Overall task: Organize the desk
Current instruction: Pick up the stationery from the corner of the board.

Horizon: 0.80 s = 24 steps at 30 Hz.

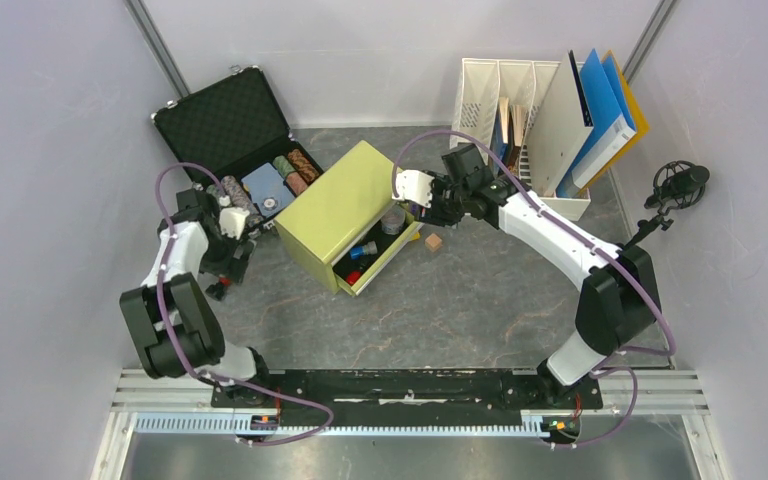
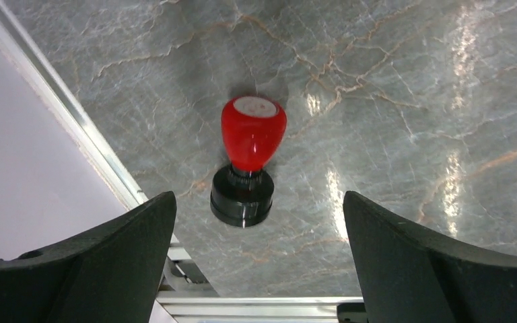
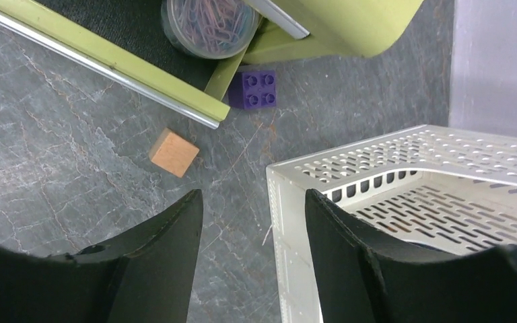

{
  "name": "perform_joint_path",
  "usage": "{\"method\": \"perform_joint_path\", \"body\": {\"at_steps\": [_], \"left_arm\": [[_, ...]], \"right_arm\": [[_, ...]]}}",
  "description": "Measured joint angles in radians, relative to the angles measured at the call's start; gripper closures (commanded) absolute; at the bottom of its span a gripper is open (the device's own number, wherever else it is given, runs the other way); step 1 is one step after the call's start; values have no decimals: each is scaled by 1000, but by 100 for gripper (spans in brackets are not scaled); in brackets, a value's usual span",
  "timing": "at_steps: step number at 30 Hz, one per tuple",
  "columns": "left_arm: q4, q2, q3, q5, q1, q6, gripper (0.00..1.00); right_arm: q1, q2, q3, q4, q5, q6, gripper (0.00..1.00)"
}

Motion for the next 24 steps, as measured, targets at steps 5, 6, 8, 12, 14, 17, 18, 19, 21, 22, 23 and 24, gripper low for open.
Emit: {"method": "perform_joint_path", "body": {"at_steps": [5,6,8,12,14,17,18,19,21,22,23,24], "left_arm": [[28,106,6,0,3,34,1],[28,126,11,2,4,42,2],[25,161,23,5,8,53,5],[12,208,53,12,11,80,11],[2,222,66,14,13,92,14],[-13,241,78,23,17,109,20],[-18,247,80,27,18,113,22],[-23,254,82,29,20,118,23],[-29,266,82,30,25,128,29],[-29,272,82,29,27,133,32],[-27,278,81,28,32,139,35],[-24,281,80,28,35,141,37]], "right_arm": [[-6,-1,-17,-4,1,26,37],[-6,-1,-23,-4,1,30,37],[-6,-1,-33,-5,3,37,37],[-8,-2,-46,-11,7,48,37],[-10,-2,-51,-11,8,53,37],[-11,-2,-55,-11,19,61,36],[-11,-2,-56,-11,22,63,36],[-11,-3,-59,-11,23,67,37],[-11,-8,-71,-11,24,71,36],[-11,-10,-77,-11,25,74,36],[-11,-12,-83,-11,25,76,36],[-11,-14,-89,-11,25,78,36]]}}
